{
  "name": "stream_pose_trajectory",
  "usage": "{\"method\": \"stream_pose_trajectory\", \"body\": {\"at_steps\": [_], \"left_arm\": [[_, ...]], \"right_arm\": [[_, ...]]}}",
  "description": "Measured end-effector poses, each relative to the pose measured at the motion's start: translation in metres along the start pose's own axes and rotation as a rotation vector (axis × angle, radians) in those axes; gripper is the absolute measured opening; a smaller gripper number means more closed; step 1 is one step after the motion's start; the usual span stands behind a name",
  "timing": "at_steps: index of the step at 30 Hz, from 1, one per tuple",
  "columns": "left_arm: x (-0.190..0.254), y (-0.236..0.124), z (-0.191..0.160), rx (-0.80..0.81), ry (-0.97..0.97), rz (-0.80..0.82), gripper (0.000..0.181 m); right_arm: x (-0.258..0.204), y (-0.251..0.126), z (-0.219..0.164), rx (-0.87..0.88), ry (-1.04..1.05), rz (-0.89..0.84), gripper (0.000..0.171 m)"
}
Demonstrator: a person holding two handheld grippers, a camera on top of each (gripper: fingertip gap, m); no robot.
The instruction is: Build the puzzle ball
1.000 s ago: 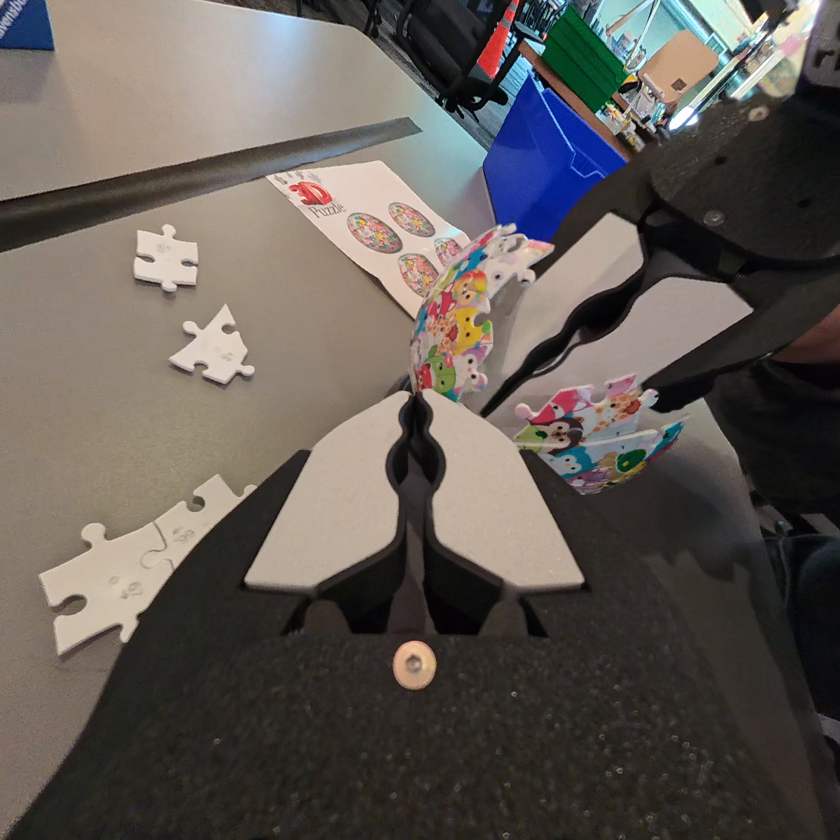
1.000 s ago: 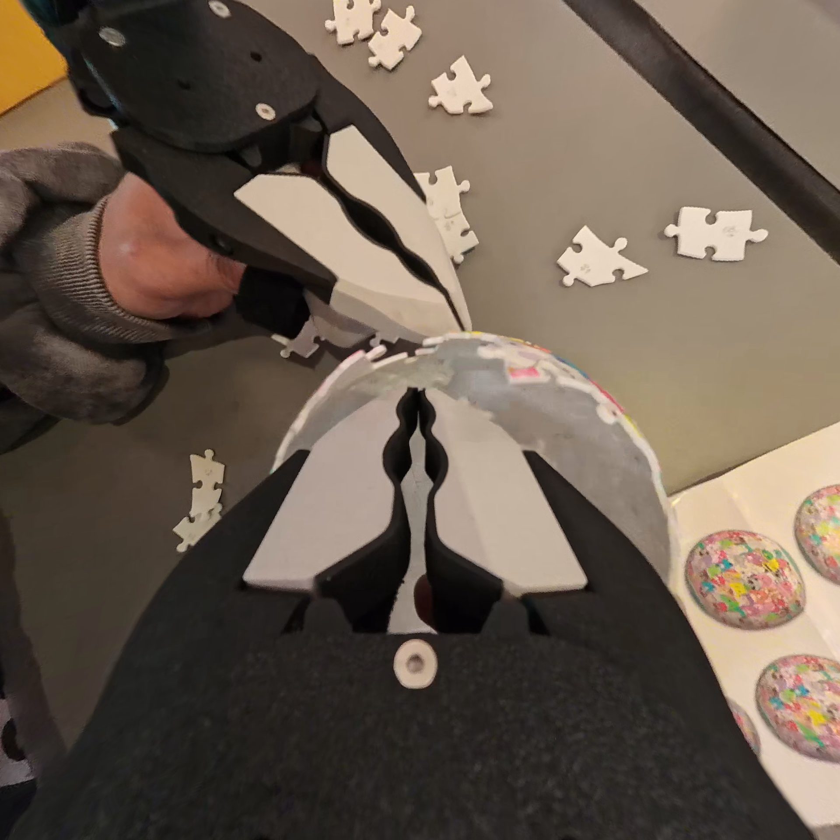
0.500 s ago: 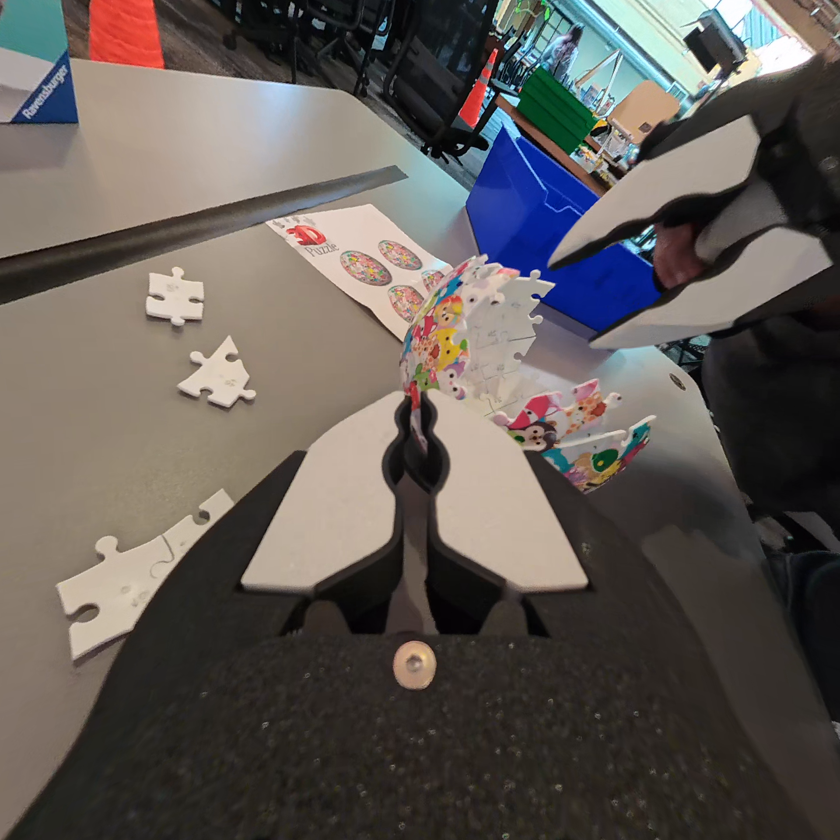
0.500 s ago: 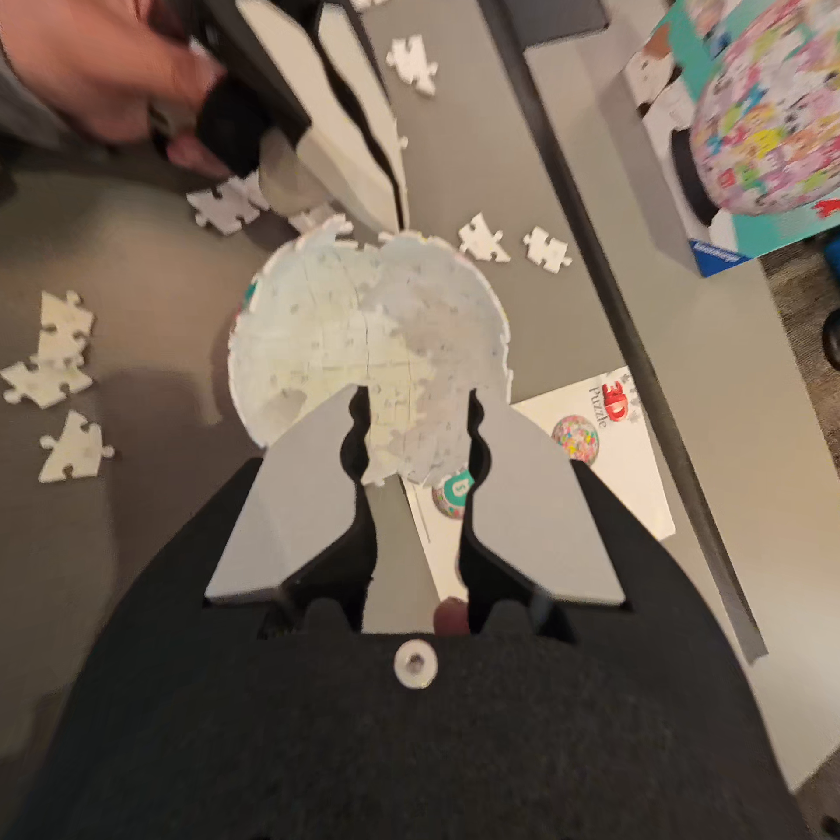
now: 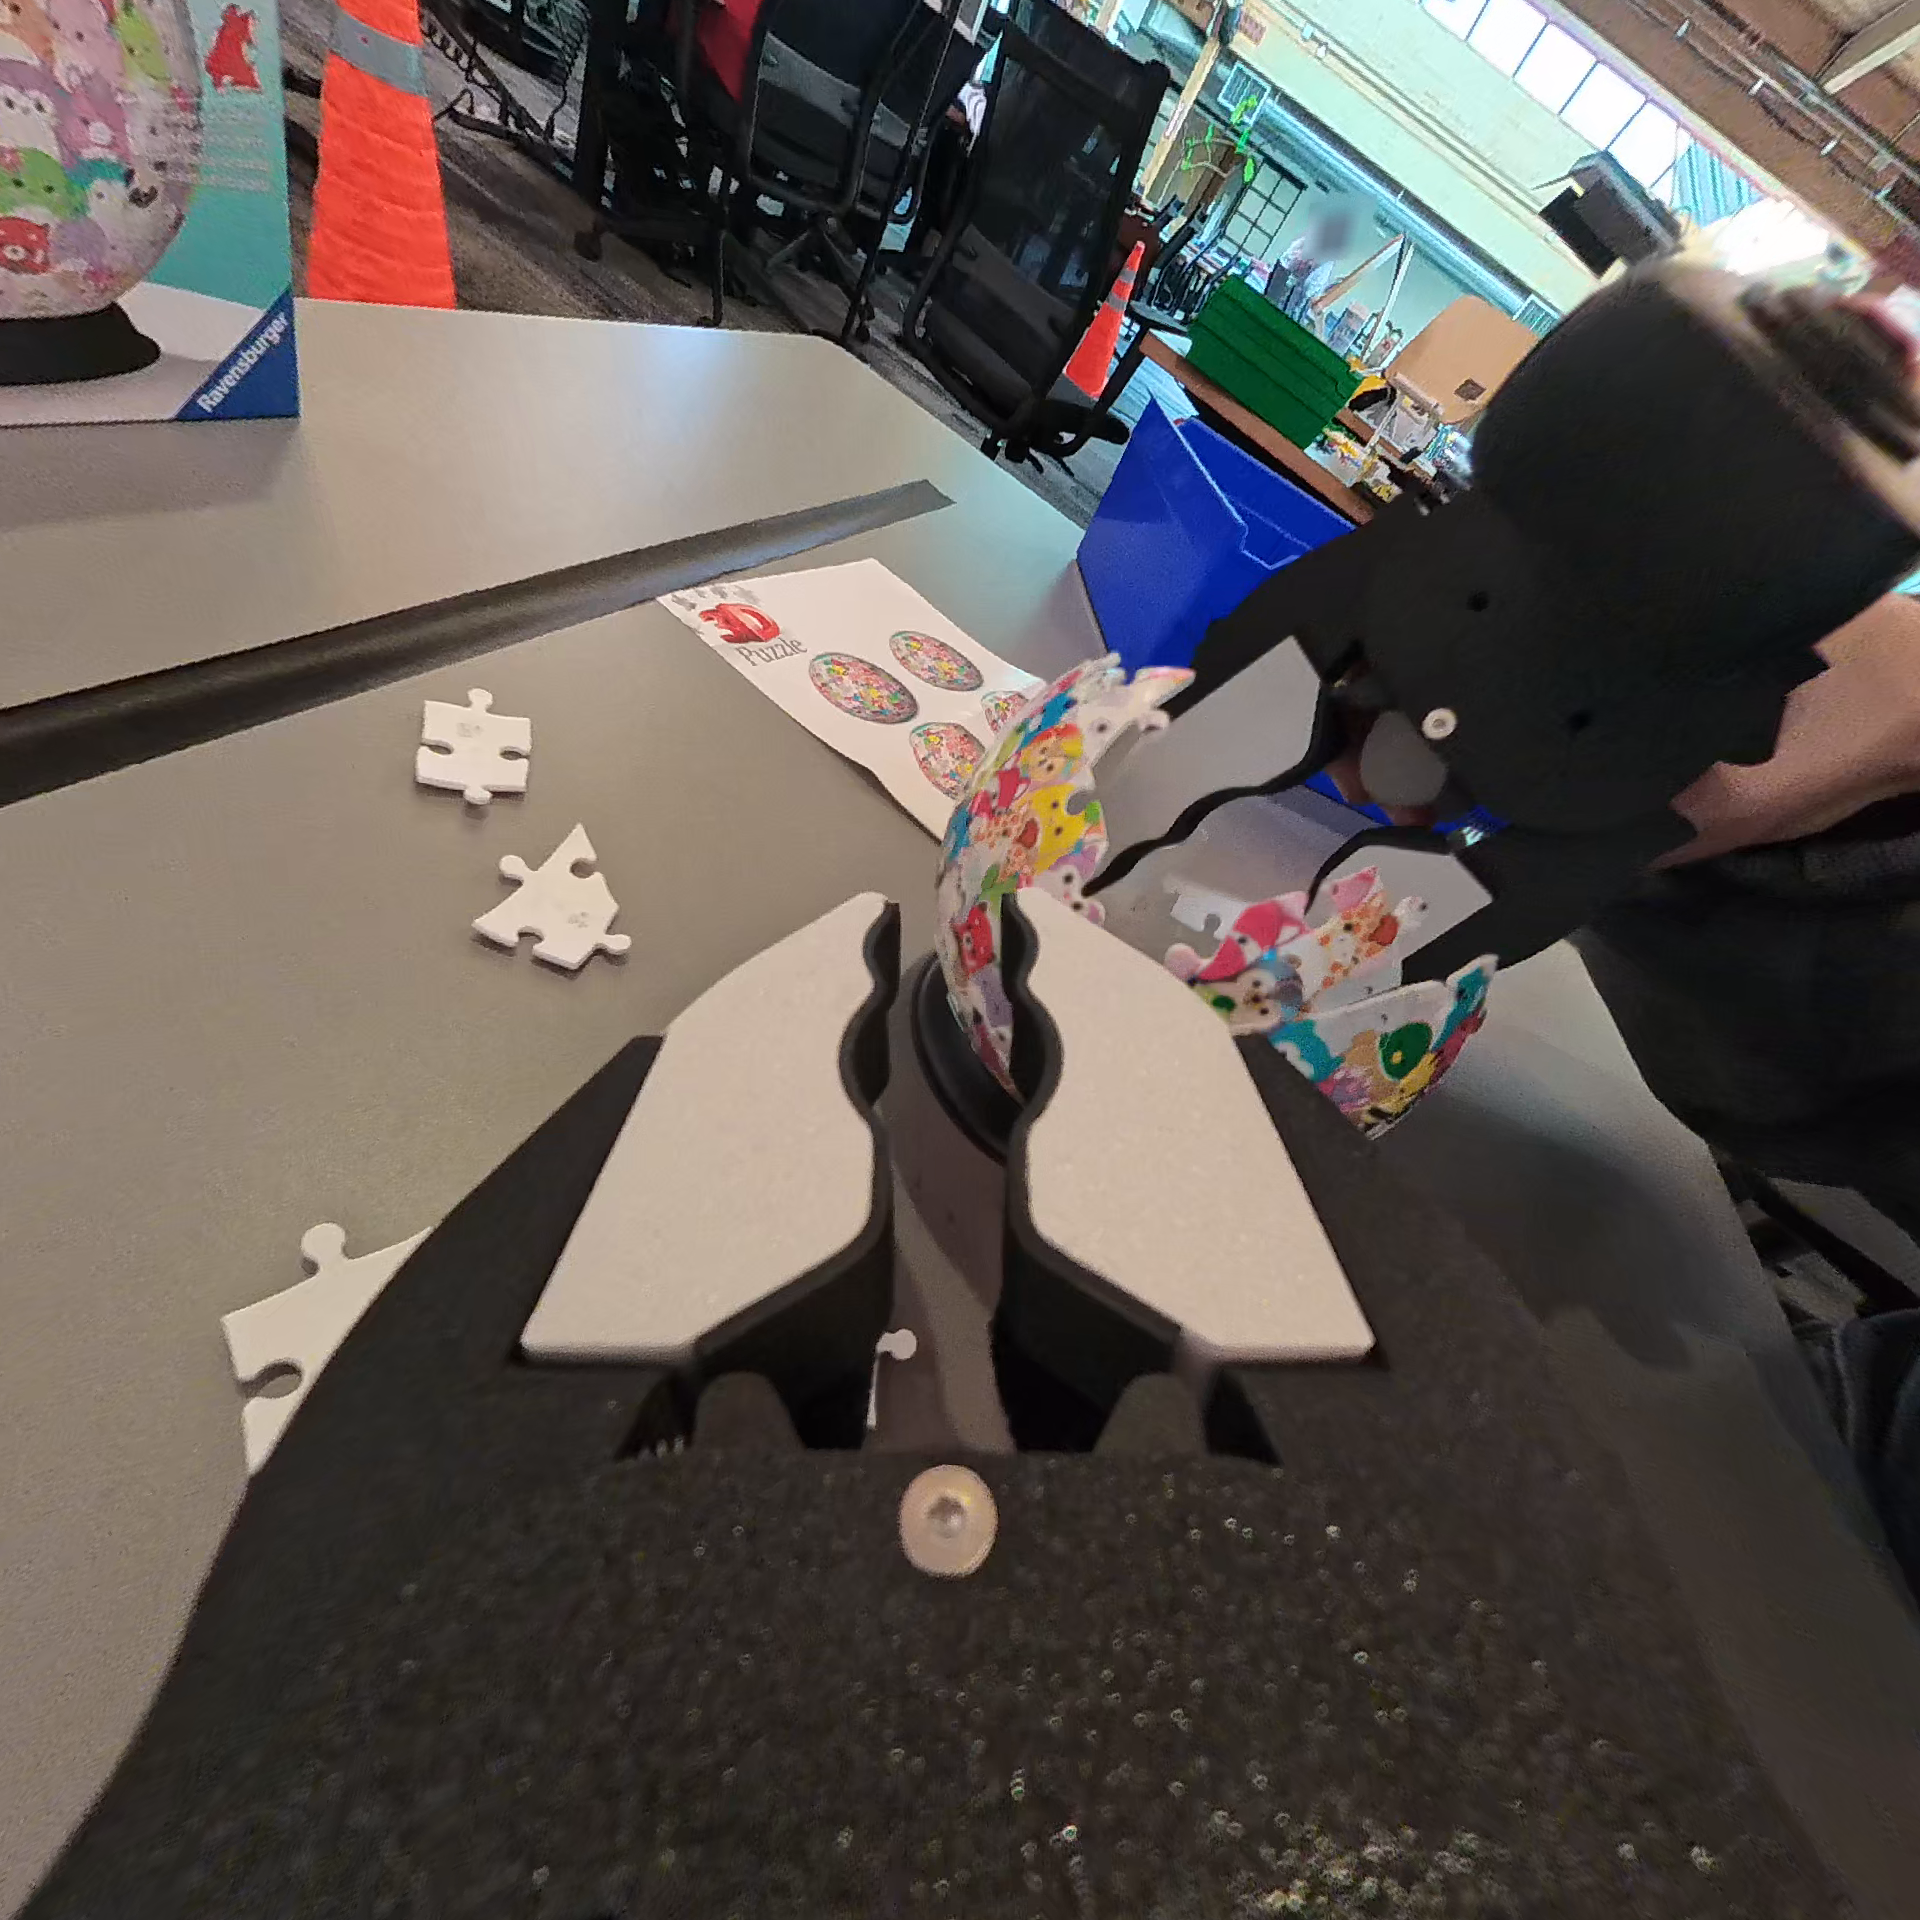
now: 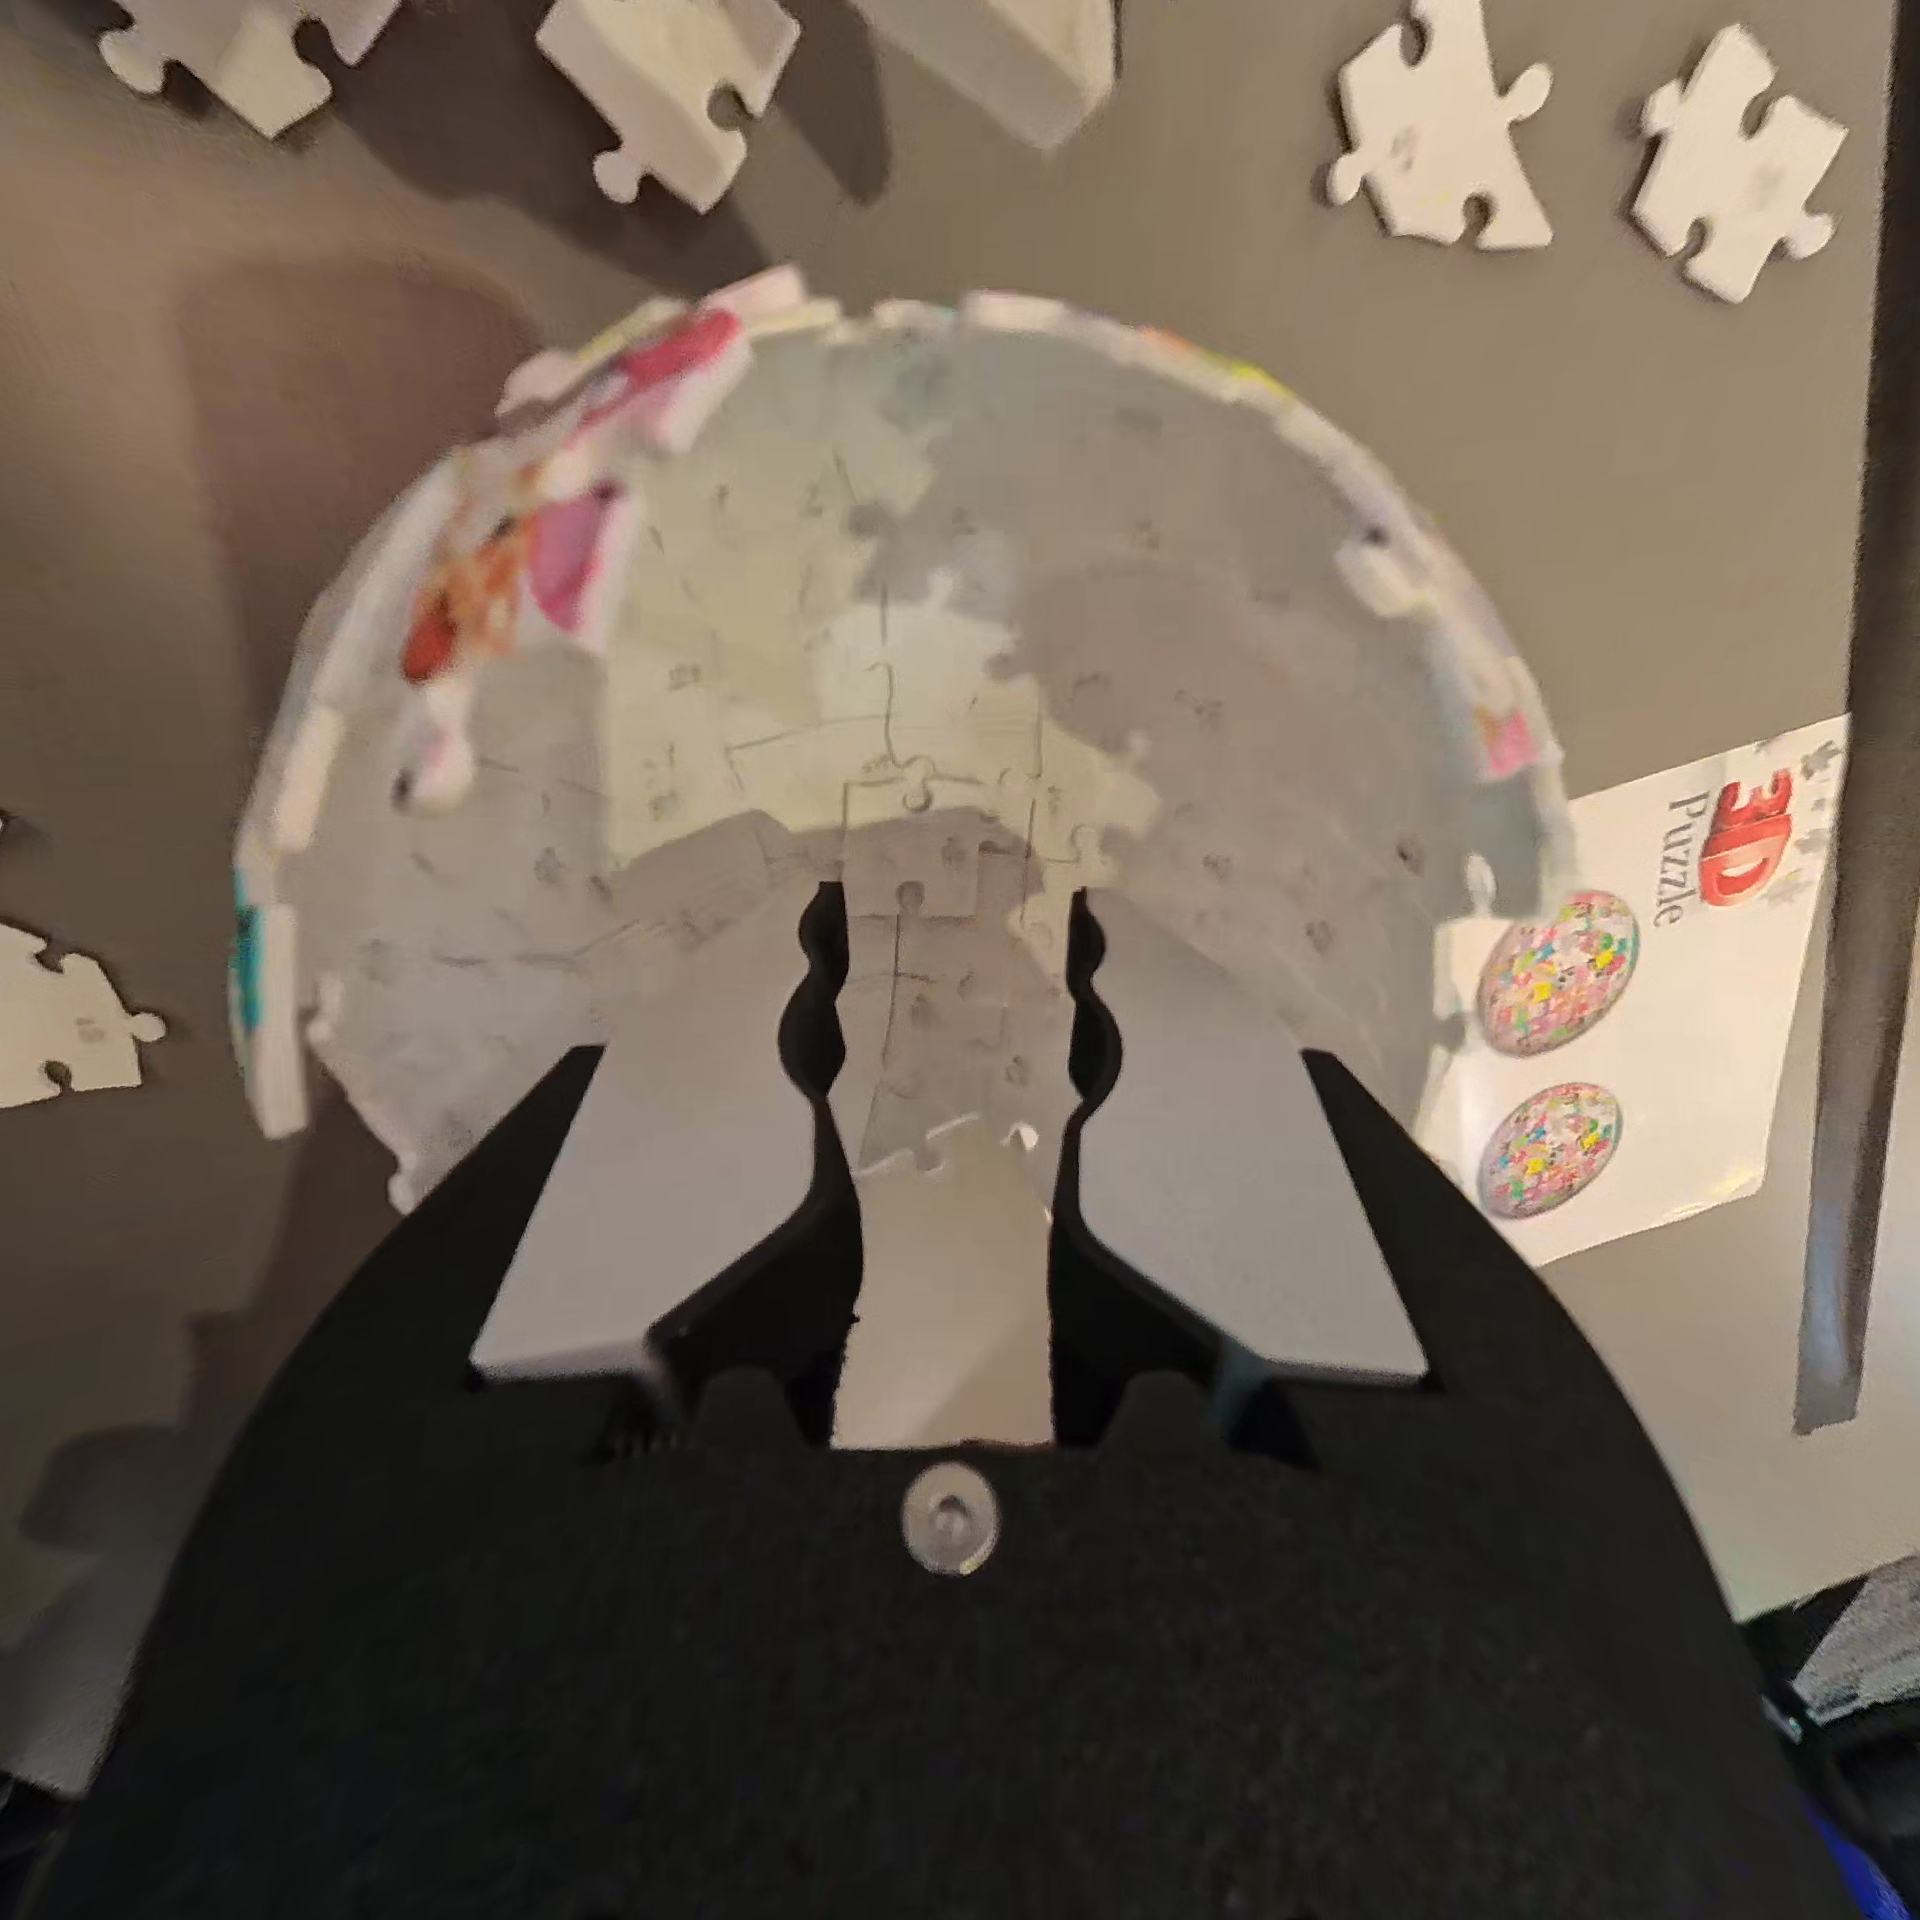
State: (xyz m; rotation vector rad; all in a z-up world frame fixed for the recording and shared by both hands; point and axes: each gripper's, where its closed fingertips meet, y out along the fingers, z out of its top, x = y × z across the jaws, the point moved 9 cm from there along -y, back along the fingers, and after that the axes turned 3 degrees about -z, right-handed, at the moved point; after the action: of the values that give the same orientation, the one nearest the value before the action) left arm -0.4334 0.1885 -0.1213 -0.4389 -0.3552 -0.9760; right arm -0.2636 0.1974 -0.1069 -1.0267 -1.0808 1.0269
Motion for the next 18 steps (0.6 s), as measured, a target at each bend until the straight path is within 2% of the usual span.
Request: {"method": "stream_pose_trajectory", "body": {"at_steps": [6,18], "left_arm": [[0.001,0.002,-0.001,-0.013,-0.004,-0.012,0.018],[0.001,0.003,-0.002,-0.023,0.002,-0.007,0.016]], "right_arm": [[-0.007,-0.016,0.003,0.046,-0.01,0.006,0.042],[-0.008,0.012,0.001,-0.034,-0.018,0.062,0.037]]}}
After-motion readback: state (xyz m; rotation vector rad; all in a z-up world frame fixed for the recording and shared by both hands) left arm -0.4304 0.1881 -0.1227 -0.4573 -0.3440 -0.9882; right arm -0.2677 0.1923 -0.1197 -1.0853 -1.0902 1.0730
